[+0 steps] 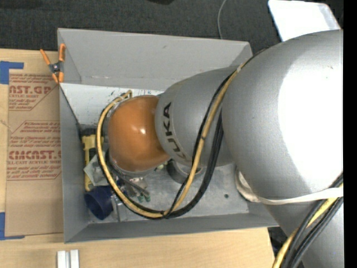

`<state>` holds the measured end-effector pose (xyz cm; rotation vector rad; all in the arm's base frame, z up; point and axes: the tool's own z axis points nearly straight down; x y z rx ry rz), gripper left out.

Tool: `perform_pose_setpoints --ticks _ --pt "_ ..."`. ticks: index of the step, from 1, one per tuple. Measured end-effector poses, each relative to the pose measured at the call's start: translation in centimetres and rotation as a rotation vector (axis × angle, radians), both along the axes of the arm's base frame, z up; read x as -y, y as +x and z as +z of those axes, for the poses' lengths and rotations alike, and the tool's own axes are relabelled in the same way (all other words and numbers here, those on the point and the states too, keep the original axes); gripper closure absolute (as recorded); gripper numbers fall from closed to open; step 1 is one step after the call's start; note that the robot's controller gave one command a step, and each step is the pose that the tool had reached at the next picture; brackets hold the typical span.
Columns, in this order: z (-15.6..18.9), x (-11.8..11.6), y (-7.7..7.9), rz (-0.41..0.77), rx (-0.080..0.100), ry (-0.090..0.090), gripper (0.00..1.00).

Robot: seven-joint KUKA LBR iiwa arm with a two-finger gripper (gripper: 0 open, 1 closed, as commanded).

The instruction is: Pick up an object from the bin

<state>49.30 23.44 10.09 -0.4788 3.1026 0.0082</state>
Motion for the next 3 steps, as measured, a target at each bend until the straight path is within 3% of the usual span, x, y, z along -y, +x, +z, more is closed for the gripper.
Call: perform_pose_setpoints --ticks 1,2,3 --pt "-1.1 0.0 -0.1 -0.019 -0.001 -0.002 0.0" --pt "-2.5 -0.3 0.6 -0.017 0.007 0.004 1.0" --pt "-2.5 -0.2 0.6 -0.017 0.007 0.004 1.0"
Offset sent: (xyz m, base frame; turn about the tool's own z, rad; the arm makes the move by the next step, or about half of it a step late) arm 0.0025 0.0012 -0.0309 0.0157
